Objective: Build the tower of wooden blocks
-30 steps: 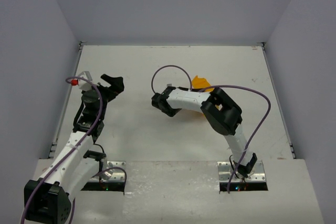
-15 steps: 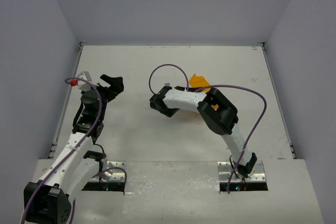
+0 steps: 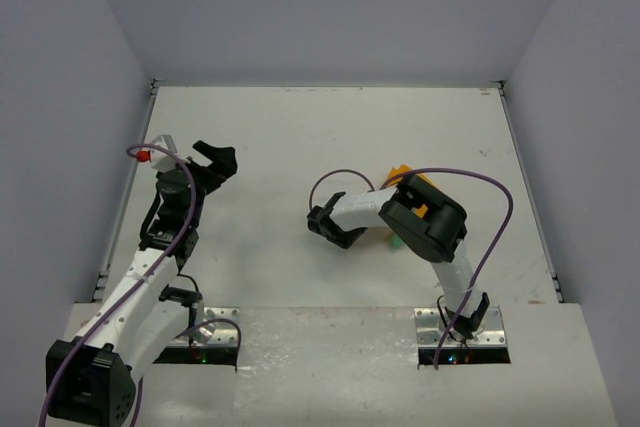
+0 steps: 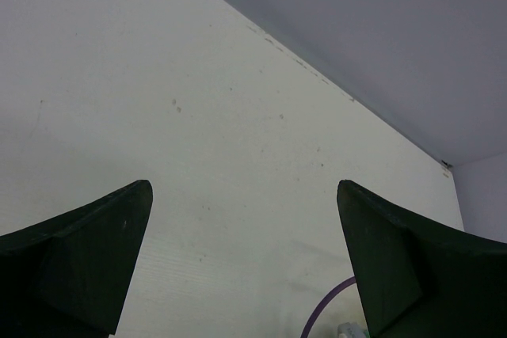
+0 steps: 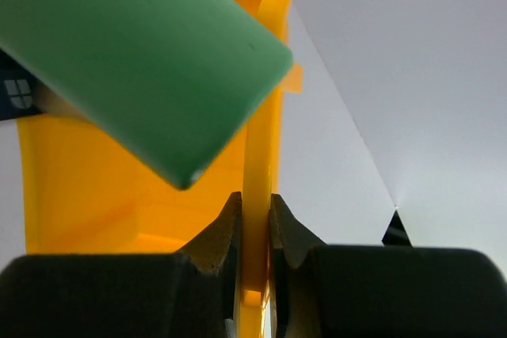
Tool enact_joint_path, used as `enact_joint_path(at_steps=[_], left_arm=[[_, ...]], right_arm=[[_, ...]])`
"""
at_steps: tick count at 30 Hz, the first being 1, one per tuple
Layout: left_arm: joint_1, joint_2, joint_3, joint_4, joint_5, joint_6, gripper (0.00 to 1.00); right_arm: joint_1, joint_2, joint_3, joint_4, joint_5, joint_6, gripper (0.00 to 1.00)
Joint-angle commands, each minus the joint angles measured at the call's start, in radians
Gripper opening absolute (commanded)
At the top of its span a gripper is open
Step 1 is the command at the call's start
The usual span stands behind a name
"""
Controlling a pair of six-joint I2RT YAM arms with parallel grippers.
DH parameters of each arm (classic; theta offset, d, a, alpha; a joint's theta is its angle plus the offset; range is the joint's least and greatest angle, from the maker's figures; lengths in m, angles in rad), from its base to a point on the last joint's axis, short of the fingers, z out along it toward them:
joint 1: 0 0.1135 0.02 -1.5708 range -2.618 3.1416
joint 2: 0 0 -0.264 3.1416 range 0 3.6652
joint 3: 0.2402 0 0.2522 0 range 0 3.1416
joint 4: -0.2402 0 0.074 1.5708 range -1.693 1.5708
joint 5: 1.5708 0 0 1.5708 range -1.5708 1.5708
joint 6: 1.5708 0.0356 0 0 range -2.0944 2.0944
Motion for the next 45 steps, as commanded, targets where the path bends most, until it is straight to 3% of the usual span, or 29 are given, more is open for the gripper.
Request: enact_joint_path(at_steps=[1,7,16,35,39,42,43,45], left_arm=[[0.005,0.001,0.039,0.027,0.003,0.009,1.0],[0.006,-0.001,0.033,0.032,0.007,0.007,1.0],[0.006,0.002,0.034,0.036,0.016,0.009,1.0],[0.006,-0.014,0.037,0.031,0.026,0.013,1.0],[0.007,-0.012,0.035,0.035,0.032,0.013,1.0],[0.006,-0.008,0.032,0.04,0.035,0.013,1.0],[0.007,-0.008,0.033,0.041,0.035,0.013,1.0],[0.006,-0.002,0.037,0.037,0.037,0.013,1.0]], right_arm=[[0.008,-0.006,0.064,0.095,-0.036,-0.11,0.0],[0.02,0.04,0.111,0.069,-0.081,-0.077,0.0],[0.019,-0.036,0.106,0.14,-0.112,-0.096,0.0],[-0.173,-0.377,0.071,0.216,-0.079,-0.128,0.0],[-0.177,-0.429,0.106,0.456,-0.159,-0.255,0.0],[-0.177,-0.524,0.035,0.991,-0.385,-0.42,0.0],[-0.181,-0.542,0.041,1.069,-0.434,-0.387,0.0],[-0.198,-0.555,0.131,0.959,-0.574,-0.124,0.0]])
